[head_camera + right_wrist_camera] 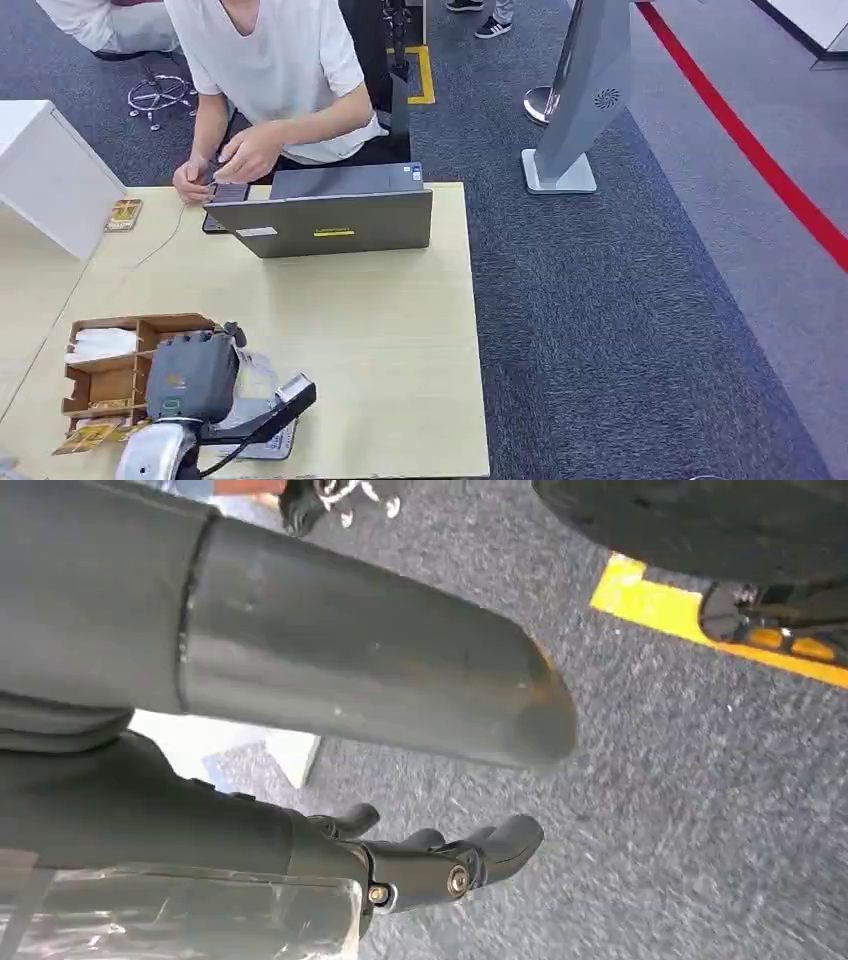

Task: Pass the card to the sensor for recognition and then transmit it.

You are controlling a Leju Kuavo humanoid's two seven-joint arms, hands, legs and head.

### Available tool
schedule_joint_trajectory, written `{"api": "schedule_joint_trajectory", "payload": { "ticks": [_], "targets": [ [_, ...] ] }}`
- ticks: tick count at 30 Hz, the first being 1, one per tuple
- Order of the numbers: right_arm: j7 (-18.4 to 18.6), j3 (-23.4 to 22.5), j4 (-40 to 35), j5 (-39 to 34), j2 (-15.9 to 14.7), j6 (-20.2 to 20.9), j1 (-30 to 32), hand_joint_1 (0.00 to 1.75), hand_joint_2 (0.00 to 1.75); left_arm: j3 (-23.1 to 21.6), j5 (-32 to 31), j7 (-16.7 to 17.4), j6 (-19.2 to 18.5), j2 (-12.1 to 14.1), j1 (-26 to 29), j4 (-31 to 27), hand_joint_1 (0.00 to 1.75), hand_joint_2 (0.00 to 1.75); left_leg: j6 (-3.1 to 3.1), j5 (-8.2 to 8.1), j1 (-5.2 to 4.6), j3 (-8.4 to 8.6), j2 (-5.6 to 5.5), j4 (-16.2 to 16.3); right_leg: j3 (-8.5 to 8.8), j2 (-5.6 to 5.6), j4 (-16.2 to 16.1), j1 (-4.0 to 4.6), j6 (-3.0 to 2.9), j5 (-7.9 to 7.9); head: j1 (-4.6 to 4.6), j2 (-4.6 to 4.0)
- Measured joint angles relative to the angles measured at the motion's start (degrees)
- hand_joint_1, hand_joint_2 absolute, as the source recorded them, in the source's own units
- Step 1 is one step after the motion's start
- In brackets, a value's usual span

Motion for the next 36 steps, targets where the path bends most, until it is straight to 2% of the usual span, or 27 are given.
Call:
{"api": "schedule_joint_trajectory", "payload": {
  "ticks": [3, 10, 12, 15, 19, 24, 25, 30, 36],
  "targets": [
    [-0.02, 1.57, -0.59, 0.17, 0.0, 0.13, 1.26, 0.0, 0.0, 0.0, 0.0, -0.96, 4.82, 0.8, -1.56, -4.07, 1.75, 1.75, 0.0, 0.0, 0.01, 0.0, 0.01, 0.0, -0.03, 0.01, 0.0, 0.01, 0.0, 0.0, 0.0, 0.0],
    [-0.79, 2.99, -0.72, 2.12, 0.02, 1.23, 2.27, 0.0, 0.0, 0.0, 0.0, -1.75, 5.5, 1.73, -5.73, -10.77, 1.75, 1.75, 0.0, 0.01, 0.0, 0.02, 0.02, 0.0, -0.02, 0.02, 0.0, 0.0, -0.01, 0.02, 0.0, 0.0],
    [-1.86, 3.04, -0.72, 3.58, 0.0, 2.29, 2.3, 0.0, 0.0, -0.3, 0.0, 1.5, 5.81, 3.4, -8.04, -11.51, 1.75, 1.75, -0.01, 0.08, 0.0, 0.01, 0.01, 0.01, -0.07, 0.02, 0.0, 0.01, 0.01, 0.04, 0.0, 0.0],
    [-3.59, 3.01, -0.59, 5.84, 0.0, 3.24, 2.17, 0.0, 0.0, -2.12, 0.0, 8.2, 1.17, 7.7, -15.51, -11.77, 1.75, 1.75, -0.04, 0.17, 0.02, -0.04, -0.09, 0.01, -0.05, -0.06, 0.02, 0.02, 0.01, 0.05, 0.0, -0.02],
    [-5.16, 2.53, 0.0, 7.54, 0.0, 3.85, 1.79, 0.0, 0.0, -4.59, 0.0, 11.06, -1.91, 12.39, -23.94, -9.46, 1.75, 1.75, -0.12, 0.27, 0.06, -0.03, -0.07, 0.0, -0.06, -0.03, 0.04, 0.06, -0.14, 0.16, -0.02, -0.02],
    [-5.03, 2.42, 0.74, 6.67, 0.0, 3.17, 1.51, 0.0, 0.0, -5.71, -0.02, 12.66, -3.42, 14.95, -28.56, -5.7, 1.75, 1.75, -0.12, 0.28, 0.05, -0.03, 0.04, 0.0, -0.1, 0.07, 0.04, 0.06, -0.15, 0.22, -0.09, 0.0],
    [-4.53, 2.45, 0.83, 6.39, 0.0, 2.95, 1.48, 0.0, 0.0, -6.14, -0.02, 12.81, -3.9, 15.19, -29.01, -5.2, 0.0, 1.75, -0.12, 0.28, 0.05, -0.04, 0.03, 0.01, -0.1, 0.07, 0.04, 0.06, -0.14, 0.22, -0.07, -0.02],
    [-3.04, 2.75, 0.9, 4.99, 0.02, 2.75, 1.52, 0.0, 0.0, -6.86, -0.02, 13.05, -5.67, 15.45, -29.5, -4.28, 0.0, 1.75, -0.12, 0.27, 0.04, -0.08, 0.04, 0.01, -0.16, 0.11, 0.03, 0.05, -0.14, 0.22, -0.04, 0.0],
    [-2.51, 2.99, 0.9, 4.83, 0.02, 2.73, 1.53, 0.0, 0.0, -7.04, -0.02, 13.05, -6.02, 15.36, -29.5, -4.06, 0.0, 1.75, -0.12, 0.27, 0.04, -0.1, 0.04, 0.01, -0.19, 0.1, 0.03, 0.05, -0.14, 0.22, -0.04, 0.0]
  ]
}}
